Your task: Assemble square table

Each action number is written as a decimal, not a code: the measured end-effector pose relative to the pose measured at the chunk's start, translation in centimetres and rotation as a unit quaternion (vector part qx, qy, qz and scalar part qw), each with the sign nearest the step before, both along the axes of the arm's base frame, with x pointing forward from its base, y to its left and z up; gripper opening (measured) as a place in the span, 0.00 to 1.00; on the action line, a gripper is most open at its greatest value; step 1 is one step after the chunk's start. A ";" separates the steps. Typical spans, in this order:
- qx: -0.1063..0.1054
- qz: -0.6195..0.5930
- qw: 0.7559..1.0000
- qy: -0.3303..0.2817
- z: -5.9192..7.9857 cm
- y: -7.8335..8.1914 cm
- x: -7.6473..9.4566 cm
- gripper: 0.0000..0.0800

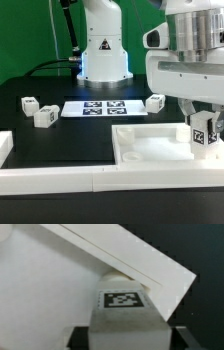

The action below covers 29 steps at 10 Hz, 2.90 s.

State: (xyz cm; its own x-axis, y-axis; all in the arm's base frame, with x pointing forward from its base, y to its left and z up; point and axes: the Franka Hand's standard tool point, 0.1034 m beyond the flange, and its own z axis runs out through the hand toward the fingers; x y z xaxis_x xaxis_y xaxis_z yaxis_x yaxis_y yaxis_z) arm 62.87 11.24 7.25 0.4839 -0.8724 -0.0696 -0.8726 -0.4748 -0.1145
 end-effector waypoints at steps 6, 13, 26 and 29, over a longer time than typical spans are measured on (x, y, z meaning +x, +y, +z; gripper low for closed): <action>0.052 -0.384 0.921 0.040 0.0 1.0 0.1 0.36; 0.045 -0.307 0.949 0.054 0.0 1.9 -0.5 0.73; -0.042 0.250 0.967 -0.014 0.2 1.0 0.4 0.81; -0.043 0.256 0.966 -0.020 0.2 0.9 0.5 0.66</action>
Offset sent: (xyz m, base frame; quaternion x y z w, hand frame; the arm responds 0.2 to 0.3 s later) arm 0.0038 0.0076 -0.0004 0.0115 -0.0086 0.3940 0.9190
